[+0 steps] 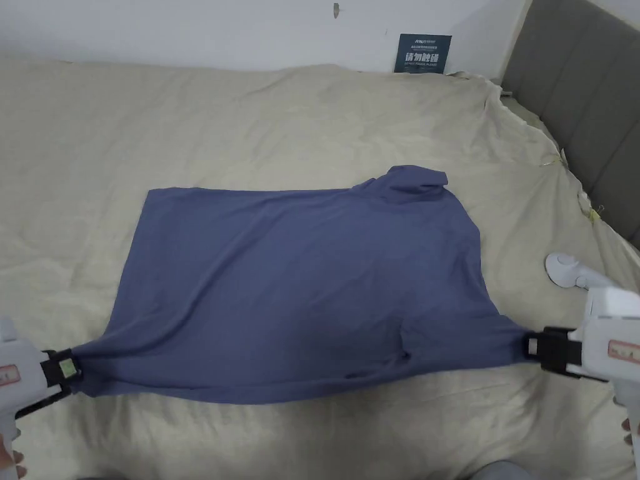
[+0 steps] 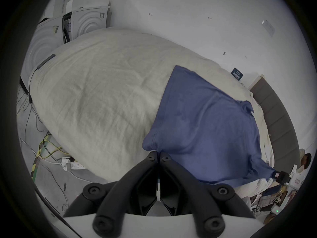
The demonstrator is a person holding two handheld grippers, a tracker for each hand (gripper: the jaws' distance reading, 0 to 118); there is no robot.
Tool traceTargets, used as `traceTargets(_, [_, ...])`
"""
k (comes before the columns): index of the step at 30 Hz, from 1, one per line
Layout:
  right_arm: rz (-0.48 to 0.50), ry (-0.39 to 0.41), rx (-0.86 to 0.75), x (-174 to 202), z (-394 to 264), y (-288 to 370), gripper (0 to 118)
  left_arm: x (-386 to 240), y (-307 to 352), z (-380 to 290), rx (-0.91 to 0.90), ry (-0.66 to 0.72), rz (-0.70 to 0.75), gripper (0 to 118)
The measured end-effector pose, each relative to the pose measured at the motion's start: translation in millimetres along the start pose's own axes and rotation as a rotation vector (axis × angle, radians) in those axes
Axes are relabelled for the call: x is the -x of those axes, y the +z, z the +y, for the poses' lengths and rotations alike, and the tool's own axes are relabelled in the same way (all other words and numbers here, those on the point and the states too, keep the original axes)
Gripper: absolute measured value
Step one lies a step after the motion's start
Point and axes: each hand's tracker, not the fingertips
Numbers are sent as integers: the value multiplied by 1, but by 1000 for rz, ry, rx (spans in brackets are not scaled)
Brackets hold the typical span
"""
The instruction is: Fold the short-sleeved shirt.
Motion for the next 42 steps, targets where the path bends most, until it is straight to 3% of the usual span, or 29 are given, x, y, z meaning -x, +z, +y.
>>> traceTargets(10, [-172,76,-50,20,101,-69,3,-37,-54,92,-55,-18,9,0])
traceTargets(21, [-296,47,45,25,146,-194,3,-73,-186,132,49,-45,138,0])
traceTargets(23, [-300,42,79,23,146,-207,3,-75,-200,131,62,-27,171,22])
traceTargets(24, [-312,44,94,21,146,-213,3,-78,-205,130,57,-44,196,38])
traceTargets(25, [-321,43,101,20,145,-217,3,-79,-208,130,43,-70,243,68])
traceTargets(26, [-321,41,103,19,144,-218,4,-81,-209,129,33,-88,259,84])
traceTargets(27, [-315,33,104,18,143,-216,7,-82,-208,130,25,-101,270,97])
traceTargets(28, [-304,14,98,17,143,-213,29,-83,-205,131,16,-108,271,107])
traceTargets(30, [-281,-23,69,15,147,-199,88,-85,-188,136,-47,-107,269,109])
traceTargets(31, [-281,-25,62,14,149,-191,107,-86,-178,139,-85,-109,255,109])
traceTargets(33, [-285,-6,-36,17,154,-162,110,-88,-151,145,-166,-151,236,109])
traceTargets(39, [-244,192,-380,44,136,-52,110,-103,-60,119,-430,-383,208,110])
traceTargets(42, [-255,256,-542,60,102,-6,112,-103,-22,90,-507,-394,154,111])
